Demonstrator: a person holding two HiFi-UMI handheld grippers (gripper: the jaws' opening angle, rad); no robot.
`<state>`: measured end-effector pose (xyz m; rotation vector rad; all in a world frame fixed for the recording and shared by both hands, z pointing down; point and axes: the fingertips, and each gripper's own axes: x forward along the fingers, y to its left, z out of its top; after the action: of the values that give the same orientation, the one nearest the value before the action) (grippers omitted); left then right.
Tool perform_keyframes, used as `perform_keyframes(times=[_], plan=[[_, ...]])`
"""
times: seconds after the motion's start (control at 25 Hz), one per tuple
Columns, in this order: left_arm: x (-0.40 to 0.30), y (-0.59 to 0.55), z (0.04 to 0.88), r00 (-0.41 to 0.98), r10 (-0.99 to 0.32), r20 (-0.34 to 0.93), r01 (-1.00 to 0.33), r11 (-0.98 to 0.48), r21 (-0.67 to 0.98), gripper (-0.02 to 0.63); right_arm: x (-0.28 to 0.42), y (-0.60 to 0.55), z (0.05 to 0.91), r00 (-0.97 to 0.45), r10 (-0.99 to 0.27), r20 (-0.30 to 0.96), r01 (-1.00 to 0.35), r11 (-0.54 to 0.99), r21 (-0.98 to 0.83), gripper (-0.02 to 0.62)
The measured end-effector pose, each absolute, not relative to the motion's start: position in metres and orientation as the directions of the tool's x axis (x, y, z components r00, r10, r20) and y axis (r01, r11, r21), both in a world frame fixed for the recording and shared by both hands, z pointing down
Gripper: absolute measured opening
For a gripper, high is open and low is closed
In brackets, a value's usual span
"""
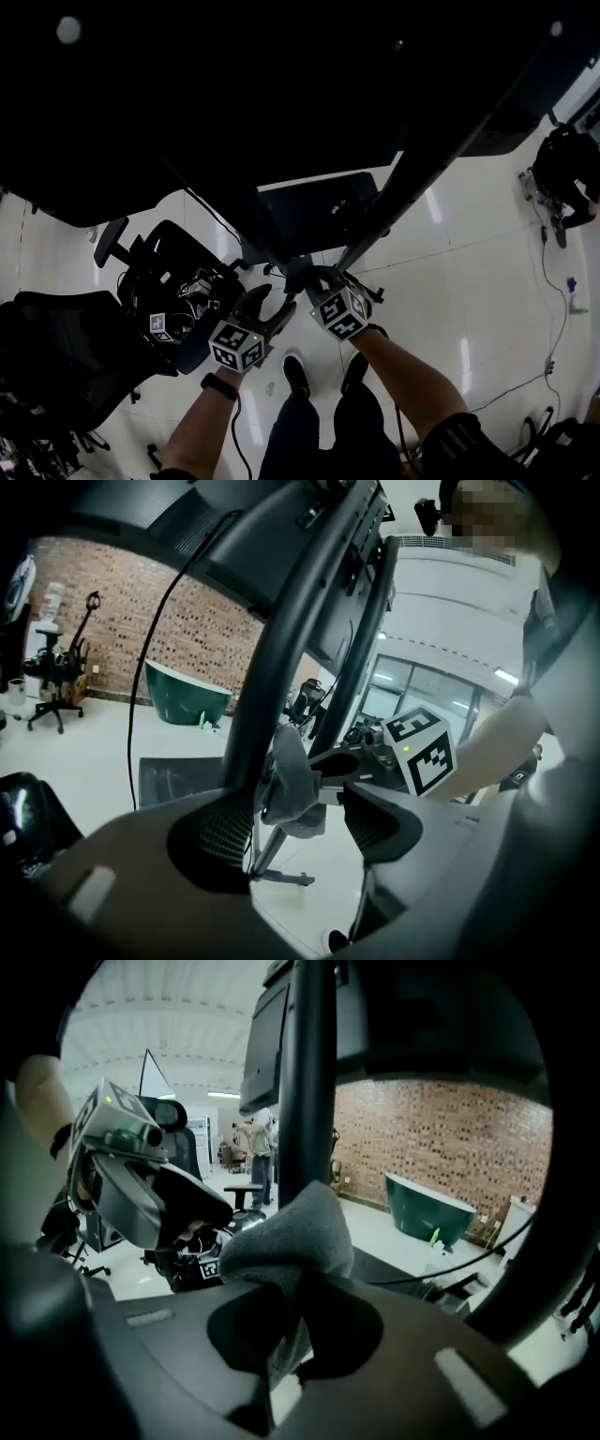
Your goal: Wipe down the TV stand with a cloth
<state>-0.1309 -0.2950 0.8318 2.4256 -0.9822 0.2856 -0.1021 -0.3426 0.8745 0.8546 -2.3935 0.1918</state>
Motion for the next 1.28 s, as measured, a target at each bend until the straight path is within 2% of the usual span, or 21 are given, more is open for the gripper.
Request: perform_keyframes(times=[0.2, 0.4, 0.56, 0.88, 1.04, 1.28], plan=[[-0.091, -0.275, 0.723, 0.770, -0.591, 0.241, -0.636, -0.684, 0.357, 0.327, -0.069, -0.320, 0.753, -0.670, -0.594, 0.445, -0.631, 0.772, 0.080, 0.012], [-0.061, -0.255, 0.608, 0.796, -0.594, 0.116, -0.600, -0.750, 0.278, 0.325, -0.017, -0.304, 0.603, -0.659, -0.699, 0.280, -0.679, 0.712, 0.179, 0.012], [-0.037, -0.252, 0.519, 0.811, -0.585, 0.021, -0.580, -0.800, 0.155, 0.325, 0.028, -0.304, 0.485, -0.631, -0.762, 0.149, -0.701, 0.642, 0.311, 0.012], [-0.006, -0.248, 0.341, 0.794, -0.571, -0.207, -0.595, -0.800, -0.076, 0.310, 0.092, -0.312, 0.304, -0.624, -0.778, -0.069, -0.750, 0.573, 0.329, 0.012], [0.004, -0.243, 0.283, 0.793, -0.545, -0.273, -0.596, -0.786, -0.164, 0.307, 0.112, -0.325, 0.239, -0.614, -0.784, -0.089, -0.743, 0.536, 0.401, 0.012], [0.016, -0.248, 0.245, 0.806, -0.524, -0.274, -0.578, -0.795, -0.182, 0.305, 0.123, -0.367, 0.192, -0.602, -0.799, 0.002, -0.710, 0.537, 0.455, 0.012]])
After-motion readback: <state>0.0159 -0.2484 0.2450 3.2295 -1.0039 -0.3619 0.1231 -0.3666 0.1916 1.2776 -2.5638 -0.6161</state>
